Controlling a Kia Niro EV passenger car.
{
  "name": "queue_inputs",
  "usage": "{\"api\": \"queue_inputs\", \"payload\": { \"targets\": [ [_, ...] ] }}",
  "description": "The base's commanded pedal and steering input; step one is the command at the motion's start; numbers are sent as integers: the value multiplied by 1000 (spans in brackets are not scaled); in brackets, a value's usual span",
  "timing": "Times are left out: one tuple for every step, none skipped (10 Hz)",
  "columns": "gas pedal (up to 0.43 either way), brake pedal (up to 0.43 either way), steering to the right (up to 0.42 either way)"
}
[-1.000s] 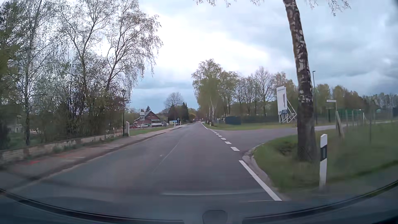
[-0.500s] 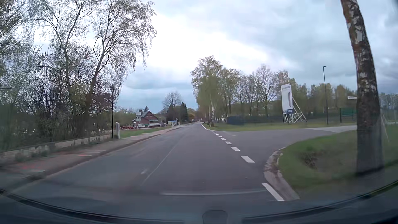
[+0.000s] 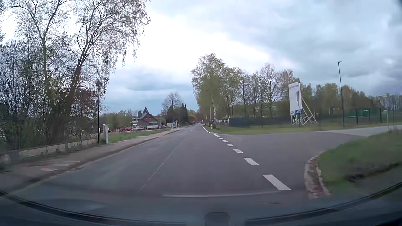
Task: Follow the waypoints while adhering to traffic rules and regulations
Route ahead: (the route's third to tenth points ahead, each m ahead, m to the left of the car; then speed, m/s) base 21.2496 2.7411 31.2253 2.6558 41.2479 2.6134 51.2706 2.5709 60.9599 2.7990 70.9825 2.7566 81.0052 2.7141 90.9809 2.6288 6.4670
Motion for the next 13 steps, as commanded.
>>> {"api": "queue_inputs", "payload": {
  "targets": [
    [47, 0, 3],
    [47, 0, 3],
    [47, 0, 3],
    [47, 0, 3],
    [47, 0, 3],
    [47, 0, 2],
    [47, 0, 2],
    [47, 0, -1],
    [47, 0, -6],
    [47, 0, -8],
    [47, 0, -8],
    [47, 0, -8],
    [47, 0, -8]
  ]
}}
